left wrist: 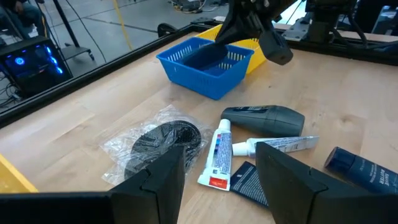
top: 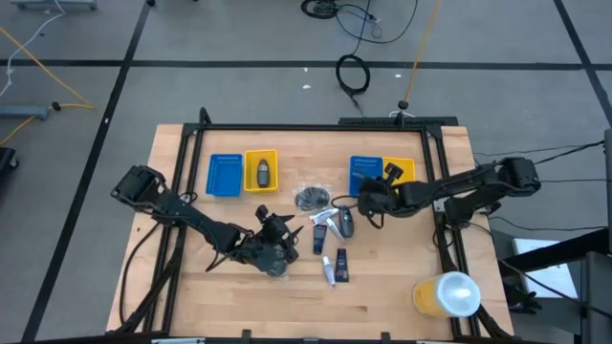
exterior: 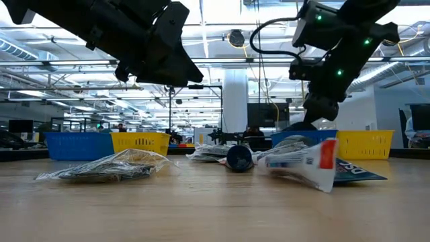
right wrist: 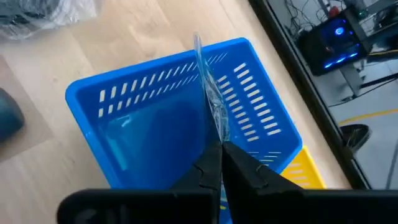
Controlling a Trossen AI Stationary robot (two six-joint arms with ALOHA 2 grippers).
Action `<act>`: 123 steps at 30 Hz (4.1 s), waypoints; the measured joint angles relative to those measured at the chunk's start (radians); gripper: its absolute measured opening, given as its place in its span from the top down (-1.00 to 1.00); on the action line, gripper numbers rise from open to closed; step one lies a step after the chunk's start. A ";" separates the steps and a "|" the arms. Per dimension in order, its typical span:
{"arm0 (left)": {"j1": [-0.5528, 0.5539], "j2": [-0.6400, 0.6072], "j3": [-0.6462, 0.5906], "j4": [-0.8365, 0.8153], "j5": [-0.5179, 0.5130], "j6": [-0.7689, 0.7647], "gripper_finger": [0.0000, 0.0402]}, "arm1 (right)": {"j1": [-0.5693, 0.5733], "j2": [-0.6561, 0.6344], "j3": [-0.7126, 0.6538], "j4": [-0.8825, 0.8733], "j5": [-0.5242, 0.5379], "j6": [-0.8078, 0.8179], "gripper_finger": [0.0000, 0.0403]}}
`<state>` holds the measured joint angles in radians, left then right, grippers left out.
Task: Pick & Place Travel size toiletries
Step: Put the black hairbrush into the right blue bin, then put the blue shave cream into the left blue bin
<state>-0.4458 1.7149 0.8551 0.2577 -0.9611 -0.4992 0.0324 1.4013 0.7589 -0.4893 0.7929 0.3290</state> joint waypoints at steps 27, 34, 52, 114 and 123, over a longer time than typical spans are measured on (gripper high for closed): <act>0.000 0.000 0.000 0.001 0.021 -0.004 0.05 | -0.001 -0.122 -0.014 0.135 -0.254 -0.092 0.31; 0.000 0.000 0.000 0.004 0.021 -0.004 0.05 | -0.124 -0.112 -0.102 0.388 -0.347 -0.178 0.72; 0.000 0.000 0.000 0.005 0.020 -0.003 0.05 | -0.316 -0.093 -0.221 0.567 -0.432 -0.171 0.99; -0.003 0.000 0.000 0.106 0.077 0.070 0.05 | 0.323 -0.210 -0.271 0.788 -0.507 -0.320 0.99; -0.010 0.045 0.000 0.292 0.153 0.222 0.05 | 0.535 0.111 -0.368 1.329 -0.510 -0.338 0.77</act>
<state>-0.4554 1.7598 0.8547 0.5492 -0.8086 -0.2775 0.5679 1.5124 0.3912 0.8398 0.2829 -0.0086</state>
